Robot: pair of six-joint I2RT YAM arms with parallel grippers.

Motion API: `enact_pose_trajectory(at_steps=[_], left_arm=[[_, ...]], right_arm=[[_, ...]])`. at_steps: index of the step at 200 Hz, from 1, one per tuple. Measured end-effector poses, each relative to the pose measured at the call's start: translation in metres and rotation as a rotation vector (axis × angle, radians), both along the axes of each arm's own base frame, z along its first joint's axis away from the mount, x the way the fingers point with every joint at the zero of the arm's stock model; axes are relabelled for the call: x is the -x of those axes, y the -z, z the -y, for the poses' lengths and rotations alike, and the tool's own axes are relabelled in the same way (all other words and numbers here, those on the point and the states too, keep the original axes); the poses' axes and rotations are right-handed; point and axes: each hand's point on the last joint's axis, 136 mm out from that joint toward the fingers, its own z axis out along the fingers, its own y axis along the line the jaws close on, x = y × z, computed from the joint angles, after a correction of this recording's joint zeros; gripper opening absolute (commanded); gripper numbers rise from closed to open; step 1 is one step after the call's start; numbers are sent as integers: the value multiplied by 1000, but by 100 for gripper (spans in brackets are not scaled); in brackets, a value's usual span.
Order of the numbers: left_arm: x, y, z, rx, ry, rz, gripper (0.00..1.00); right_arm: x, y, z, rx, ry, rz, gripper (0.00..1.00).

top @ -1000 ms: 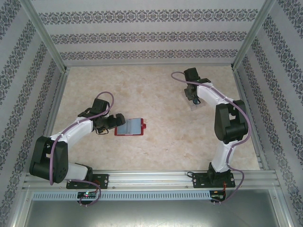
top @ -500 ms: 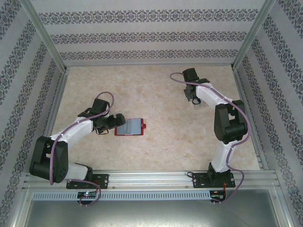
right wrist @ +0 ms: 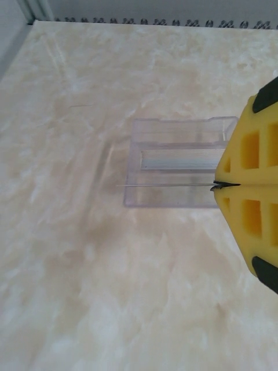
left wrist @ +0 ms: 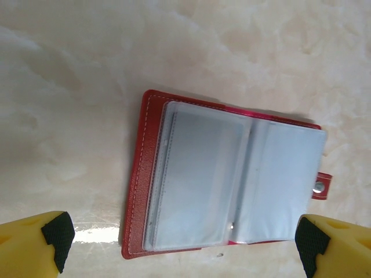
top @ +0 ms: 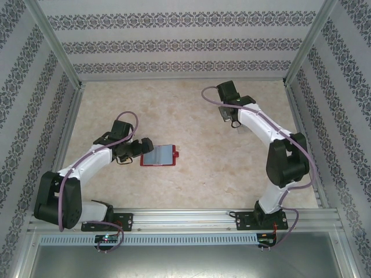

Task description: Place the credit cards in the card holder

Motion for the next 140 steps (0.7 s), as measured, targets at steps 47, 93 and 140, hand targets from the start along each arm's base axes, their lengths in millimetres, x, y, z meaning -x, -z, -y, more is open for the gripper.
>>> enact_pose_trajectory(at_steps=[47,93,140], left_arm=[[0,-16,2,15,4,34,100],[3,-32,2,27,6,73,100],[6,-25,1,29,-4,48,100]], right_arm=[[32,-51,-27,-345,8,142,0],[63,-19,-93,-731,11,15,0],[108,16,-185,-978,-49,-172,0]])
